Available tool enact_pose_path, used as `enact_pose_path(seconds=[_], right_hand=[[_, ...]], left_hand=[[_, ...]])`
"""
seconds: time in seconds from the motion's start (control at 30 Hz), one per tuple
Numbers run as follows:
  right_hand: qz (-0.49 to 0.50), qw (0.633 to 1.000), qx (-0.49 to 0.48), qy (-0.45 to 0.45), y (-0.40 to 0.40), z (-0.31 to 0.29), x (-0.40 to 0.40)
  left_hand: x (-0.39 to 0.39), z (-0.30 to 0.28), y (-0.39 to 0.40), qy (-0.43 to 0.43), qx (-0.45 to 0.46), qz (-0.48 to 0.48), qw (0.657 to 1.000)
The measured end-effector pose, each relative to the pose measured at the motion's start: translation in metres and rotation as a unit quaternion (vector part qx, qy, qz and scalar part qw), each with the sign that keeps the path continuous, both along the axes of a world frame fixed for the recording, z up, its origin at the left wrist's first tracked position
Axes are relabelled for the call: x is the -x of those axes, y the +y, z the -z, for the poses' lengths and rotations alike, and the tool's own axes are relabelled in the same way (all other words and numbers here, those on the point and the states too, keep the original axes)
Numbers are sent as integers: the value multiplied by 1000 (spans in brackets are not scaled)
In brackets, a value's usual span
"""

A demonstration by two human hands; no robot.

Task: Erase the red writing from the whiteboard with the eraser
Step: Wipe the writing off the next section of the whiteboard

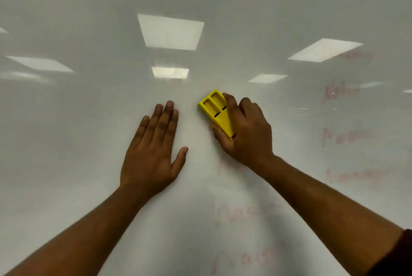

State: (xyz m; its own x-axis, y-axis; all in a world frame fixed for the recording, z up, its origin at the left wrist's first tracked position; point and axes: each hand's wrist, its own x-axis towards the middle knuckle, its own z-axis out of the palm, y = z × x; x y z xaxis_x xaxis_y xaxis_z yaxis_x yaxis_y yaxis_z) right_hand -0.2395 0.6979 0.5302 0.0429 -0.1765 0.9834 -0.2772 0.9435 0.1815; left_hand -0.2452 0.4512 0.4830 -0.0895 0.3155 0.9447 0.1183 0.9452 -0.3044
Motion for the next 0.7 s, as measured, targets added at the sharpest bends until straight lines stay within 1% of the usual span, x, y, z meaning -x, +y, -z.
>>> enact_pose_path(seconds=[0.03,0.07,0.1,0.17,0.2,0.23,0.27,0.33,0.37,0.4,0.43,0.47,0.5,0.57,0.6,0.63,0.67,0.7], right_hand=[[15,1000,-20,-2,10,-9,1],[27,1000,-8,-6,21,-19,2],[31,999,39,-18,32,-29,3],[4,980,193,-43,47,-44,5],[-8,969,244,-47,45,-43,5],[-9,968,248,-43,37,-34,5],[1,978,208,-33,26,-21,5],[13,998,63,-12,7,13,1],[14,1000,-3,-10,6,25,0],[13,999,-49,-15,10,31,-1],[16,997,-67,-18,18,32,-2],[26,998,-51,-19,26,28,-2],[33,999,-3,-25,33,22,-3],[23,989,142,-47,34,12,-2],[10,980,194,-53,27,13,-3],[2,978,204,-50,18,20,-3],[-3,986,163,-38,7,31,-3],[-5,996,80,-25,-3,46,-4]], left_hand=[[0,-1,0,0,1,-2,1000],[0,0,-1,-1,-1,-6,1000],[0,0,-1,-3,-2,-8,1000],[1,2,-2,-7,-1,-7,1000],[2,3,-2,-8,-2,-7,1000],[2,5,-3,-8,-4,-6,1000],[2,5,-3,-8,-5,-4,1000],[1,4,-2,-6,-2,-2,1000],[0,2,-1,-8,-3,0,1000],[-2,2,0,-14,-6,0,1000],[-5,3,1,-23,-8,2,1000],[-7,7,0,-31,-8,3,999],[-8,12,-2,-37,-6,3,999],[-9,28,-6,-41,-3,-2,999],[-10,36,-7,-40,-5,-5,999],[-10,43,-8,-37,-12,-5,999],[-10,46,-8,-34,-17,-2,999],[-10,47,-9,-31,-20,1,999]])
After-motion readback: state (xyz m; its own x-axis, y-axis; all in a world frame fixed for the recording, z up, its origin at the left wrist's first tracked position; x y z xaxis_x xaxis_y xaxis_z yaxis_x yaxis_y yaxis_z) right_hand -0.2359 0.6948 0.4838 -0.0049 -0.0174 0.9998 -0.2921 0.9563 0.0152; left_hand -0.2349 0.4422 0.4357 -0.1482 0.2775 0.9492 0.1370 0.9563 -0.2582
